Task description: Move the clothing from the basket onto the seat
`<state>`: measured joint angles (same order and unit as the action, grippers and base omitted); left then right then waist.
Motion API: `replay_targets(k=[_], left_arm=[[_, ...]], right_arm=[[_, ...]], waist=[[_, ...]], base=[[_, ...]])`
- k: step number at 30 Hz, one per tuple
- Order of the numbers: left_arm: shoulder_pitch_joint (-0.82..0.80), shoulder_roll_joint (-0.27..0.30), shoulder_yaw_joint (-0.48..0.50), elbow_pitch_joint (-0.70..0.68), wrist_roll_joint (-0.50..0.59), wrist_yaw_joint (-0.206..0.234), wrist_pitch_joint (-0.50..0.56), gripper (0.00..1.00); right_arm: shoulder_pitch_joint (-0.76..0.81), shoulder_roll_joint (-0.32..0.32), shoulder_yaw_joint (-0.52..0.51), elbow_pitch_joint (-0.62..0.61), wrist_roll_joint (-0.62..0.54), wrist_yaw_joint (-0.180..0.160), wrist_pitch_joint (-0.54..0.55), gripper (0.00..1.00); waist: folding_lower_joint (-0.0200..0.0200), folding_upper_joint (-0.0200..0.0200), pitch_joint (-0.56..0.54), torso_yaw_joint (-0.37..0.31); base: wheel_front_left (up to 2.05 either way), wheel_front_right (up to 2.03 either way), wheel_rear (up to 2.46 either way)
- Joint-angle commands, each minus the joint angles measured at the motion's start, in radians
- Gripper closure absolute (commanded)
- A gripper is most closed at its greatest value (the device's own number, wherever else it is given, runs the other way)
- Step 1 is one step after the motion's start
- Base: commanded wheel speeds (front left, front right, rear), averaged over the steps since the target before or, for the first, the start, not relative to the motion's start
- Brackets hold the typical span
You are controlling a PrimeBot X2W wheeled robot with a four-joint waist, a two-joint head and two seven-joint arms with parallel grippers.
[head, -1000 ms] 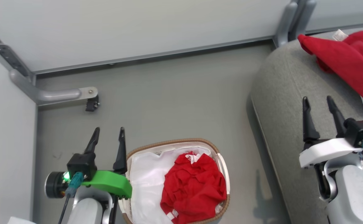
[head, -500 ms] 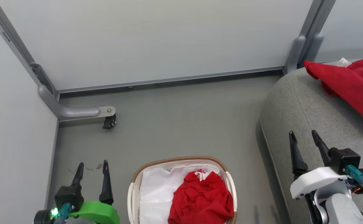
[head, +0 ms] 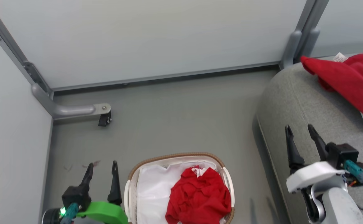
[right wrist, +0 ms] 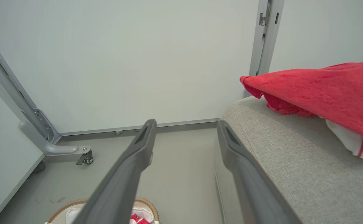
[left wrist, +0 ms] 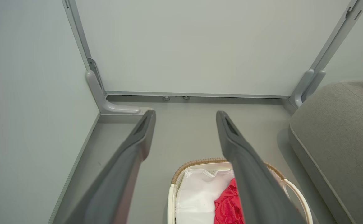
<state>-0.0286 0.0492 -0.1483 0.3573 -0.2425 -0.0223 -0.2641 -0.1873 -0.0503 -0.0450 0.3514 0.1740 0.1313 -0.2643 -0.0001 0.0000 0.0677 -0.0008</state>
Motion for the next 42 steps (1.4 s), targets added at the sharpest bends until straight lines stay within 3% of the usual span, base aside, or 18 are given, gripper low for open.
replay_targets(k=[1, 11, 20, 42], left_arm=[[-0.034, 0.003, -0.01, 0.0, -0.008, -0.004, -0.001, 0.0], [-0.216, 0.003, -0.122, 0.067, -0.055, -0.055, -0.001, 0.0], [-0.396, 0.005, -0.247, 0.207, -0.099, -0.103, -0.001, 0.0], [-0.643, 0.021, -0.86, 0.569, -0.434, -0.109, 0.004, 0.0]], right_arm=[[-0.025, -0.003, 0.008, -0.01, 0.012, -0.001, 0.0, 0.0], [-0.152, -0.003, 0.095, -0.074, 0.084, -0.001, 0.0, 0.0], [-0.267, -0.002, 0.143, -0.145, 0.129, -0.001, 0.0, 0.0], [-0.355, -0.002, 0.171, -0.217, 0.166, -0.001, 0.0, 0.0]], waist=[[0.0001, 0.0, 0.059, -0.018], [0.0001, 0.0, 0.287, -0.082], [0.0001, 0.0, 0.479, -0.156], [0.0001, 0.0, 0.668, -0.223]], base=[[0.0, 0.0, 0.0], [0.0, 0.0, 0.0], [0.0, 0.0, 0.0], [0.0, 0.0, 0.0]])
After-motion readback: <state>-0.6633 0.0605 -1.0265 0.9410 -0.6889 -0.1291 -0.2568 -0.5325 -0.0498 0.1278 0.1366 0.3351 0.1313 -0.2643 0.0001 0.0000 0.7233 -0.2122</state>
